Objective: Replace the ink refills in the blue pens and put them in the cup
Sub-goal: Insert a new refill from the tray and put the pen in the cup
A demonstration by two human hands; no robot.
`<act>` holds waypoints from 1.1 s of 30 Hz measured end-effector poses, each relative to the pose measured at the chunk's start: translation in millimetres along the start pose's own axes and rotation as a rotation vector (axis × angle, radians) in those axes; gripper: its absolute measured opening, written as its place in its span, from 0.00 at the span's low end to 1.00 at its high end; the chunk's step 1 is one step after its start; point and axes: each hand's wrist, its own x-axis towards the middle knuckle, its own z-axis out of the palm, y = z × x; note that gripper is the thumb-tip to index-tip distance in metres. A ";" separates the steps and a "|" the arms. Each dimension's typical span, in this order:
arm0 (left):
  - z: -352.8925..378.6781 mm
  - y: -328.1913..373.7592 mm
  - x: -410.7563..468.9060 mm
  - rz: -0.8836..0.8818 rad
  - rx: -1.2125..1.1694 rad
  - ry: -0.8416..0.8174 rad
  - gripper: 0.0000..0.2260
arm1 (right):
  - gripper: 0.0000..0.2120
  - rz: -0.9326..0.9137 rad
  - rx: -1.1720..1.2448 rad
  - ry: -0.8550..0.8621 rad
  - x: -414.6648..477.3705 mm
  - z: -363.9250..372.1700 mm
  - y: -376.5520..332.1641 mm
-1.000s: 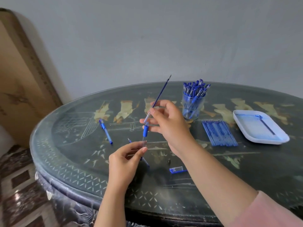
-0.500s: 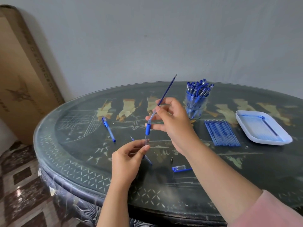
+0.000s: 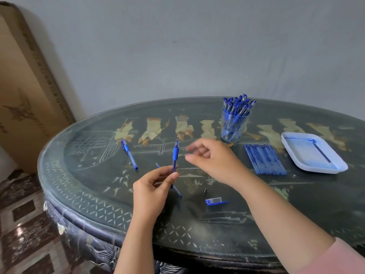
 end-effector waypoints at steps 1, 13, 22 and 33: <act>0.2 0.3 0.2 -0.002 -0.002 0.000 0.08 | 0.09 0.048 -0.127 -0.056 -5.1 -2.4 6.3; 0.6 1.2 -1.4 0.004 0.014 -0.024 0.07 | 0.05 0.065 -0.204 0.075 -10.9 1.7 18.0; 2.0 2.9 -2.5 0.041 0.077 -0.041 0.09 | 0.18 -0.171 0.207 0.207 0.8 -23.0 -37.6; 1.8 8.1 -4.9 0.069 0.088 -0.054 0.12 | 0.18 -0.181 -0.031 0.131 5.8 -24.0 -35.0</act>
